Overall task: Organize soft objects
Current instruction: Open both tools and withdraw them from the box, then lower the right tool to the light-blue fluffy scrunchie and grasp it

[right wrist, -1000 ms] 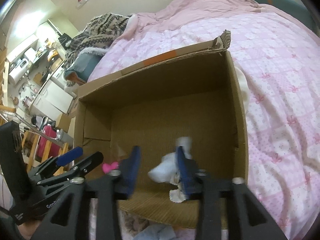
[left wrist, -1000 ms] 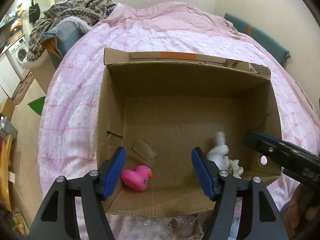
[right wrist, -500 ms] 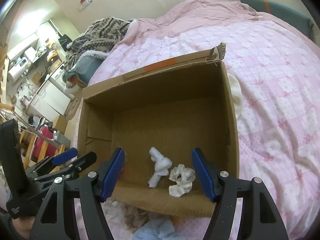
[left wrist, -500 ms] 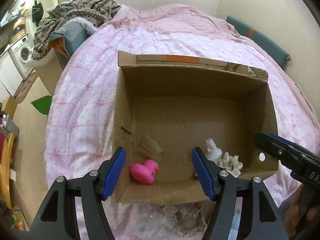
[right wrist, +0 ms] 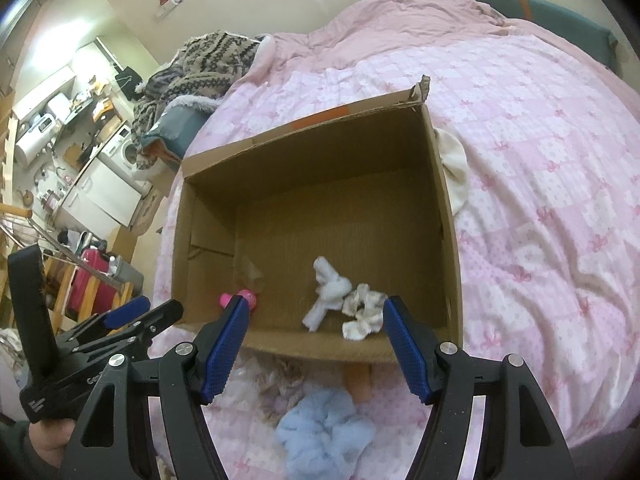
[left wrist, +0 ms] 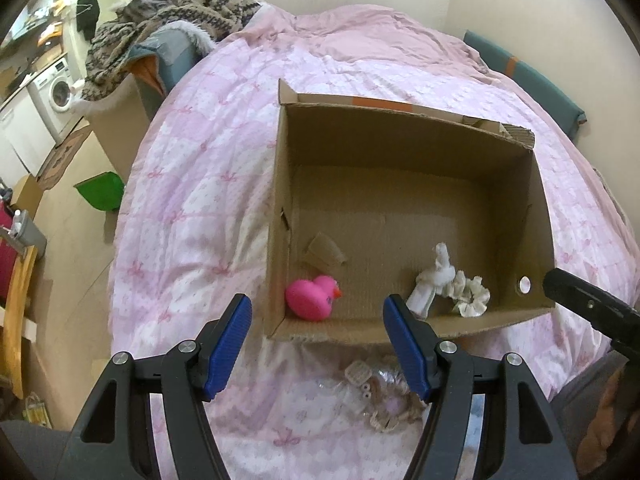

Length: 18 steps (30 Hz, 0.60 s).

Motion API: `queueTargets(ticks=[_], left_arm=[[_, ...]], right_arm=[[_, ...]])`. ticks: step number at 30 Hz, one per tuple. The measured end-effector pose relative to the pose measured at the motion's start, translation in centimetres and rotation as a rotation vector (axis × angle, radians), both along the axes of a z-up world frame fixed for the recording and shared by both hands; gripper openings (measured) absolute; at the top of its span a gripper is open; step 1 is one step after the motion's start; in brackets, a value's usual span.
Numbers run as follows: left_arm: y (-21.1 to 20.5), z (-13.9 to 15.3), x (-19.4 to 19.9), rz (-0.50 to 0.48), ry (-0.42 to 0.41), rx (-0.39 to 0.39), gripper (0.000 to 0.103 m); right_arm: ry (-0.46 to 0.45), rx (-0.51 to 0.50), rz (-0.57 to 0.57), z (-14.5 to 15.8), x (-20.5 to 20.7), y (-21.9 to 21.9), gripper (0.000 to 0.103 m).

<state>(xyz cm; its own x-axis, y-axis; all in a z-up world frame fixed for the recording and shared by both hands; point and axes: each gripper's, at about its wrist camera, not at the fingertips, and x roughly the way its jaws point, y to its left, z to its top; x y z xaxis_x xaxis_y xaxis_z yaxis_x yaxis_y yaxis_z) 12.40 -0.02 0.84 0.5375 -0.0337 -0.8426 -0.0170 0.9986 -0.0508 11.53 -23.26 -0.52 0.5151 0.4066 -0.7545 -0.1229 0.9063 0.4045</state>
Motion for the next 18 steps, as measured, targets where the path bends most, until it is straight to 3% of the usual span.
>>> queueTargets(ticks=[18], left_arm=[[0.1,-0.1,-4.4,0.022,0.02,-0.002,0.065]], right_arm=[[0.059,0.016,-0.006,-0.7,-3.6,-0.7,0.073]])
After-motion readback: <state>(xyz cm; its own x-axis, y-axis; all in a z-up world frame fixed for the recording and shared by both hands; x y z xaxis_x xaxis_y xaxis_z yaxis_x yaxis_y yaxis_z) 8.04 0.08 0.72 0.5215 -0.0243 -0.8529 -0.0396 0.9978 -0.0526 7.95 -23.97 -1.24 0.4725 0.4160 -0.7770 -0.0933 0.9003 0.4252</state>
